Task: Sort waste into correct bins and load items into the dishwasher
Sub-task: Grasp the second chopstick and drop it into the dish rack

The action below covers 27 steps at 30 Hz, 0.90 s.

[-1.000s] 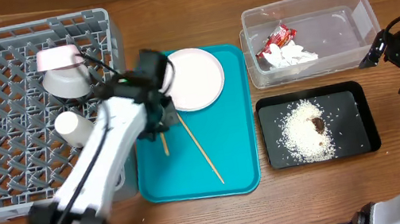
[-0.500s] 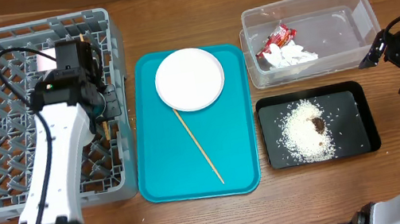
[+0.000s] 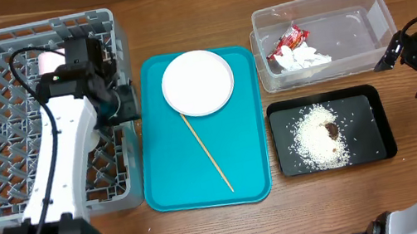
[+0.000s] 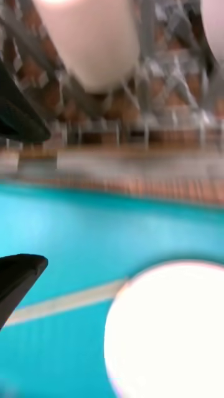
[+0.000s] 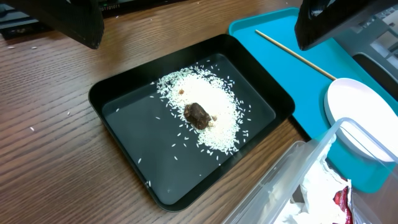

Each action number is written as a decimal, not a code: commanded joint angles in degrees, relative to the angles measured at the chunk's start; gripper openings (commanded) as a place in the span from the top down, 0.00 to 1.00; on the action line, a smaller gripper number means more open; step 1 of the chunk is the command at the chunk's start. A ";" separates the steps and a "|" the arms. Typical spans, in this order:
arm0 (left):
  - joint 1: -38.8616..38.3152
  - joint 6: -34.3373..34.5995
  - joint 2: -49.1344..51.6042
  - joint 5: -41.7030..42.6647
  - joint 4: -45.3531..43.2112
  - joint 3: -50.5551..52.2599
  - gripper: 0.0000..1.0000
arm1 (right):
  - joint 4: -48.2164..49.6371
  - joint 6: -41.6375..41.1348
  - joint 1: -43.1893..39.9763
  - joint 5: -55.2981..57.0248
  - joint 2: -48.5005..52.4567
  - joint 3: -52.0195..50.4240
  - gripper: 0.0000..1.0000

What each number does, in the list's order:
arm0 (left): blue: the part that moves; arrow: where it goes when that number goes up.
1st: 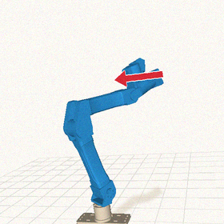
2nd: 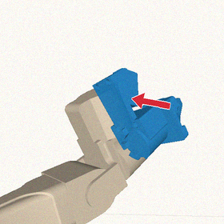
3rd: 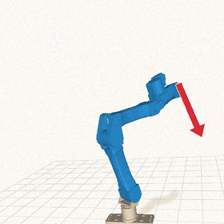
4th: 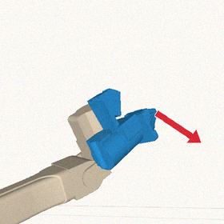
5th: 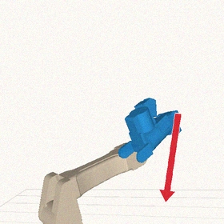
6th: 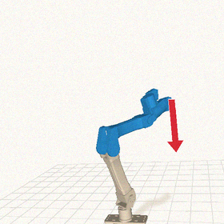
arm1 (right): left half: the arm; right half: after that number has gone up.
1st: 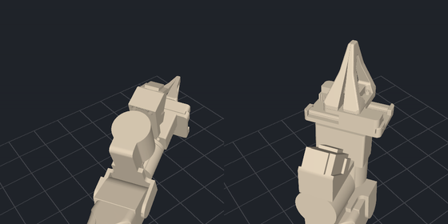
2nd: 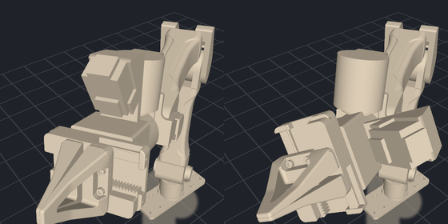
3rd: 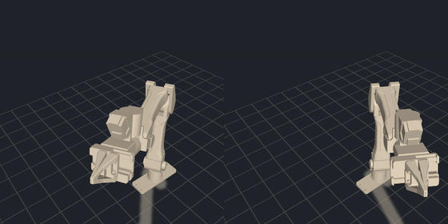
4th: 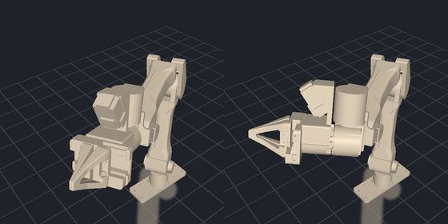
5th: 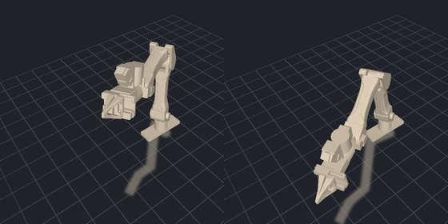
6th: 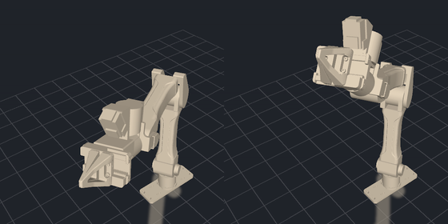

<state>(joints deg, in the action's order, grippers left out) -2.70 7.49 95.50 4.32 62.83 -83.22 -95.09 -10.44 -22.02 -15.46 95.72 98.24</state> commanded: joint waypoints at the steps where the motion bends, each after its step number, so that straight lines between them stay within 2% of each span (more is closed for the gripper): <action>1: -5.73 8.66 -2.01 8.37 0.24 -0.81 0.39 | 0.24 0.42 0.20 0.35 -1.53 0.42 0.00; 6: -14.23 22.25 -0.24 1.97 -0.24 3.72 0.37 | 0.24 0.42 0.20 0.35 -1.53 0.42 0.00; 10: -20.13 30.97 1.79 1.68 -3.32 8.50 0.28 | 0.22 0.42 0.20 0.35 -1.53 0.42 0.00; 13: -25.16 35.47 4.07 1.66 -8.13 12.41 0.29 | 0.24 0.39 0.20 0.35 -1.53 0.42 0.00; 18: -28.68 36.72 8.72 -0.90 -10.91 13.88 0.31 | 0.22 0.39 0.20 0.35 -1.53 0.42 0.00; 24: -28.92 36.70 14.67 -1.36 -10.21 13.88 0.32 | 0.26 0.39 0.20 0.33 -1.53 0.42 0.00; 27: -28.70 36.70 16.55 -1.77 -9.38 13.88 0.38 | 0.24 0.39 0.20 0.33 -1.53 0.42 0.00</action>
<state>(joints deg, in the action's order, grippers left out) -31.75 42.98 109.93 4.21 52.62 -69.97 -95.11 -10.46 -22.02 -15.46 95.72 98.24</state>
